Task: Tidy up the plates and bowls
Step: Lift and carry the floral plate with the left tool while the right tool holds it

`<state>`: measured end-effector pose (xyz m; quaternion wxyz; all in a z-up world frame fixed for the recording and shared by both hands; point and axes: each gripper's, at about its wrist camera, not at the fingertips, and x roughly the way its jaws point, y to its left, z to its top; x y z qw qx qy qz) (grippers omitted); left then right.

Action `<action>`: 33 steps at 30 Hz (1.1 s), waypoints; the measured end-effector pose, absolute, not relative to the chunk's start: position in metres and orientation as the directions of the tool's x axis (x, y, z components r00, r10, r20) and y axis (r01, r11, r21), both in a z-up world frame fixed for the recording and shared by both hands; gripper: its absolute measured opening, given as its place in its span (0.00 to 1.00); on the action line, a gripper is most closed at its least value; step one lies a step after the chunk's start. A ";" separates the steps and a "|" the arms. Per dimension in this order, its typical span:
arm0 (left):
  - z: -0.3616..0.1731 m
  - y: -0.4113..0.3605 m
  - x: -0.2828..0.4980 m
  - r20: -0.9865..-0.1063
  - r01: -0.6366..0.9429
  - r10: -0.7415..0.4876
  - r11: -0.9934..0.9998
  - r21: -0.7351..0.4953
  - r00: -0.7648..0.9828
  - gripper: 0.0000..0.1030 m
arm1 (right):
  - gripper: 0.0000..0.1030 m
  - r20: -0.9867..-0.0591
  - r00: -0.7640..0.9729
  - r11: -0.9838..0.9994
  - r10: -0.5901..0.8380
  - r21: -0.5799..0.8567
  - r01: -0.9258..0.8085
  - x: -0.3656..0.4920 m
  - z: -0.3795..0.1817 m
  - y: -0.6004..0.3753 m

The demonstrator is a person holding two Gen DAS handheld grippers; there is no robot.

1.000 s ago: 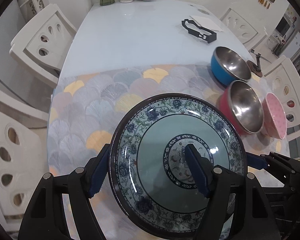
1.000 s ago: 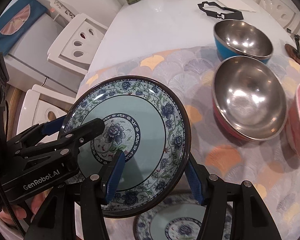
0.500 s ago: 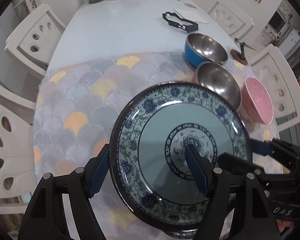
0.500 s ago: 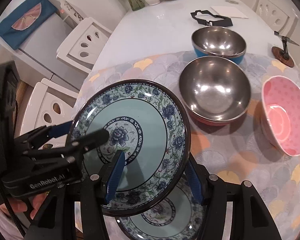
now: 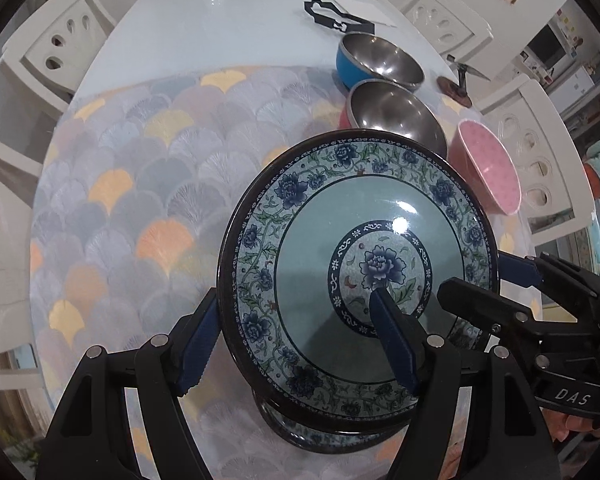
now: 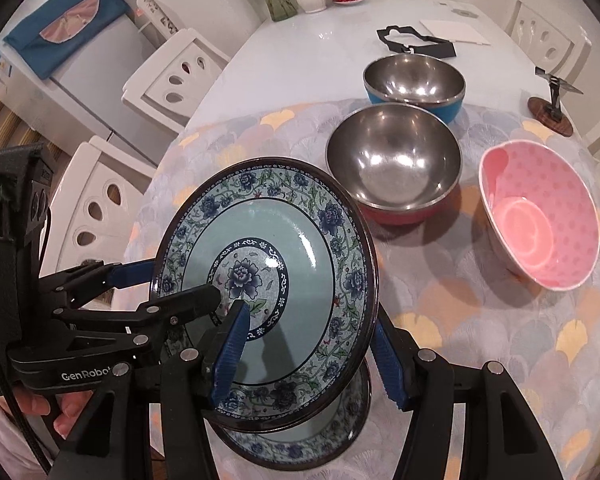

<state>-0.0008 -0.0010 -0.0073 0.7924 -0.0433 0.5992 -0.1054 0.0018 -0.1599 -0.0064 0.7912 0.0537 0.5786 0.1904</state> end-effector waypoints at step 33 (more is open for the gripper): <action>-0.035 -0.006 -0.033 -0.959 0.151 -0.227 0.968 -0.202 0.171 0.69 | 0.57 -0.941 0.125 0.925 0.314 0.274 -0.265 -0.041 -0.043 -0.158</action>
